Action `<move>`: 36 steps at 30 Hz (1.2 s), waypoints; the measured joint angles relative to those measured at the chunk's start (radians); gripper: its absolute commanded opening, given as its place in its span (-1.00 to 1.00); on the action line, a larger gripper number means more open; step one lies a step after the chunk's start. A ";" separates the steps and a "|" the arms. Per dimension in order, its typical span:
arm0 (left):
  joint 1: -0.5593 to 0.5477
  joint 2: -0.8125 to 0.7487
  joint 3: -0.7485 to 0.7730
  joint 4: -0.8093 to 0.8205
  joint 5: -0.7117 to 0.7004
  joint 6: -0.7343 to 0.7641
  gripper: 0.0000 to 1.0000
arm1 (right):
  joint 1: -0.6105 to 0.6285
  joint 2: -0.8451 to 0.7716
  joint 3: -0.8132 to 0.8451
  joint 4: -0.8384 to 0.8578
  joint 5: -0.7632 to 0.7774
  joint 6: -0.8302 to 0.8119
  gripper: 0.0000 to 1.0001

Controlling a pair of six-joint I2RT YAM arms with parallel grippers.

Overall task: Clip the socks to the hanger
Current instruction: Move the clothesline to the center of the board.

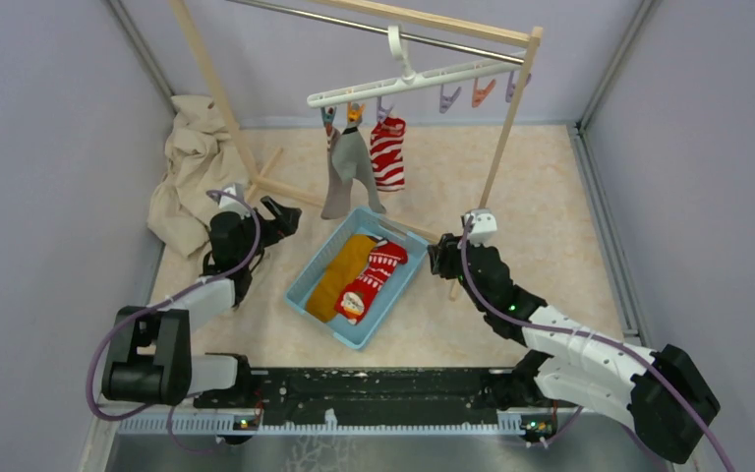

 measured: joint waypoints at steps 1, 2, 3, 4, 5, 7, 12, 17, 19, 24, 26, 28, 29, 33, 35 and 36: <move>0.000 0.000 0.000 -0.011 -0.011 -0.005 1.00 | 0.000 0.000 0.000 0.000 0.001 0.001 -0.07; 0.000 0.000 0.000 -0.019 -0.020 -0.008 1.00 | 0.000 0.000 0.000 0.000 0.004 0.003 -0.07; 0.000 0.000 0.000 -0.029 -0.029 -0.011 1.00 | 0.000 0.000 0.000 0.000 0.009 0.005 -0.07; 0.000 0.000 0.001 -0.038 -0.041 -0.015 1.00 | 0.000 0.000 0.000 -0.002 0.014 0.007 -0.07; 0.000 0.000 0.001 -0.046 -0.052 -0.019 1.00 | 0.000 0.000 0.000 -0.005 0.022 0.008 -0.07; 0.000 0.002 0.006 -0.066 -0.071 -0.026 1.00 | 0.000 -0.001 0.000 -0.014 0.032 0.013 -0.07; 0.000 0.016 0.028 -0.089 -0.092 -0.038 1.00 | 0.000 -0.006 0.000 -0.034 0.053 0.032 -0.08; 0.000 0.017 0.029 -0.111 -0.114 -0.042 1.00 | -0.066 -0.008 0.004 -0.103 0.022 0.142 -0.08; 0.000 0.017 0.029 -0.124 -0.134 -0.046 1.00 | -0.104 -0.008 0.004 -0.128 0.014 0.178 -0.08; 0.000 0.018 0.040 -0.206 -0.267 -0.093 1.00 | -0.134 -0.010 0.020 -0.212 0.038 0.204 -0.07; 0.000 0.027 0.067 -0.275 -0.340 -0.120 1.00 | -0.138 -0.010 0.035 -0.240 0.055 0.206 -0.05; 0.000 0.044 0.101 -0.330 -0.393 -0.138 1.00 | -0.142 -0.004 0.045 -0.264 0.069 0.211 -0.03; 0.000 0.051 0.113 -0.347 -0.409 -0.144 1.00 | -0.142 0.003 0.049 -0.277 0.076 0.218 -0.01; 0.000 0.059 0.129 -0.391 -0.448 -0.158 1.00 | -0.143 0.054 0.048 -0.307 0.097 0.262 0.02; 0.000 0.058 0.129 -0.404 -0.466 -0.161 1.00 | -0.143 0.086 0.044 -0.313 0.098 0.286 -0.01; 0.000 0.057 0.129 -0.407 -0.473 -0.164 1.00 | -0.143 0.101 0.039 -0.312 0.096 0.295 -0.05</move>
